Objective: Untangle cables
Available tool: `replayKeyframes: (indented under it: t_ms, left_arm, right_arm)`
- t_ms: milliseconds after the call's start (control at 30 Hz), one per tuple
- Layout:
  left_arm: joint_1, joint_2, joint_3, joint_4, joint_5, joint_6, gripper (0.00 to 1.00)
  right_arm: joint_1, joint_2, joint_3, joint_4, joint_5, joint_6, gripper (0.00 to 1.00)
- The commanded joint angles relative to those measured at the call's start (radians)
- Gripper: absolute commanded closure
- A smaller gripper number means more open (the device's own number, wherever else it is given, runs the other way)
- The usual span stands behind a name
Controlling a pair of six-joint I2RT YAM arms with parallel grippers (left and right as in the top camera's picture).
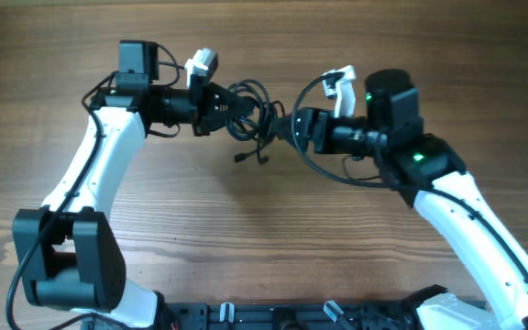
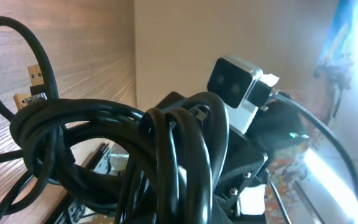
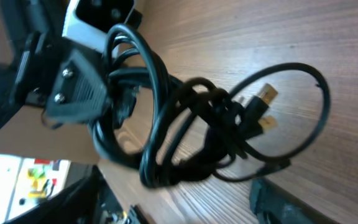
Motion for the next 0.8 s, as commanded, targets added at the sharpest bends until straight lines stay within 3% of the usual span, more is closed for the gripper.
replayKeyframes:
  t_ms: [0,133,200,333,533,767]
  left_arm:
    - [-0.050,-0.020,0.016,0.000,-0.035,0.026,0.96]
    - [-0.076,-0.020,0.016,0.000,-0.053,0.026,0.96]
    - [-0.077,-0.020,0.016,0.000,-0.053,0.026,0.96]
    - [-0.077,-0.020,0.016,0.000,-0.053,0.026,0.96]
    - [-0.061,-0.020,0.016,0.038,-0.055,0.026,0.96]
    - [-0.056,-0.020,0.016,0.038,-0.137,0.026,0.96]
  right_arm:
    - [0.043,0.052,0.011,0.008,0.156,0.101,0.33]
    - [0.049,0.099,0.011,-0.001,0.174,0.119,0.46]
    - [0.049,0.126,0.011,-0.002,0.174,0.119,0.61]
    - [0.049,0.151,0.011,-0.013,0.175,0.115,0.81]
    - [0.049,0.151,0.011,-0.039,0.188,0.080,0.93]
    - [0.048,0.151,0.011,-0.079,0.171,0.011,0.96]
